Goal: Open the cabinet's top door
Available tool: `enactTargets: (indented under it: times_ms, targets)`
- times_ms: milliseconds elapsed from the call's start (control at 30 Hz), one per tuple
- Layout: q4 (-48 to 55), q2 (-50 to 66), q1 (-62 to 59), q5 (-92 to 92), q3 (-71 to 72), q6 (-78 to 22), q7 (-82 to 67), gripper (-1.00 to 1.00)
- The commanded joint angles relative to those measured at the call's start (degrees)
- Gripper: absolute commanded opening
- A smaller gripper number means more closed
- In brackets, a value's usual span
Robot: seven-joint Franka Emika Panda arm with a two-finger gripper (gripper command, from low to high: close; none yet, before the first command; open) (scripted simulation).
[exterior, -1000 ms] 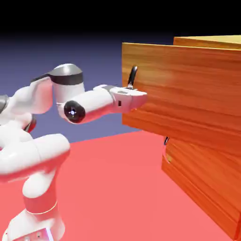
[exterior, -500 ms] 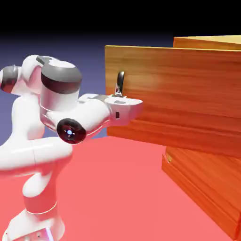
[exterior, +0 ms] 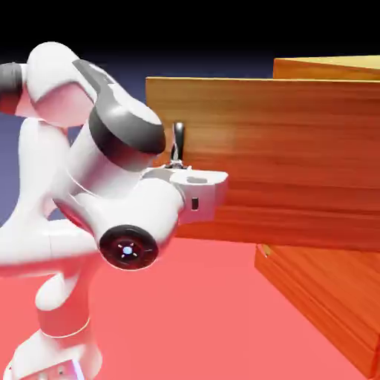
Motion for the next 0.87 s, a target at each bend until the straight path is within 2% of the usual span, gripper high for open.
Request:
enactTargets:
  times_ms: [0,367,833]
  targets:
    - [1.70,-2.08,0.04,-1.49,-0.09,-0.27,-0.94,-1.00]
    - [23.39,-24.50,1.49,-15.37,-0.07,-4.97,-7.69,-1.00]
    - [52.48,-48.03,6.34,-23.66,-0.19,-14.07,-7.32,-1.00]
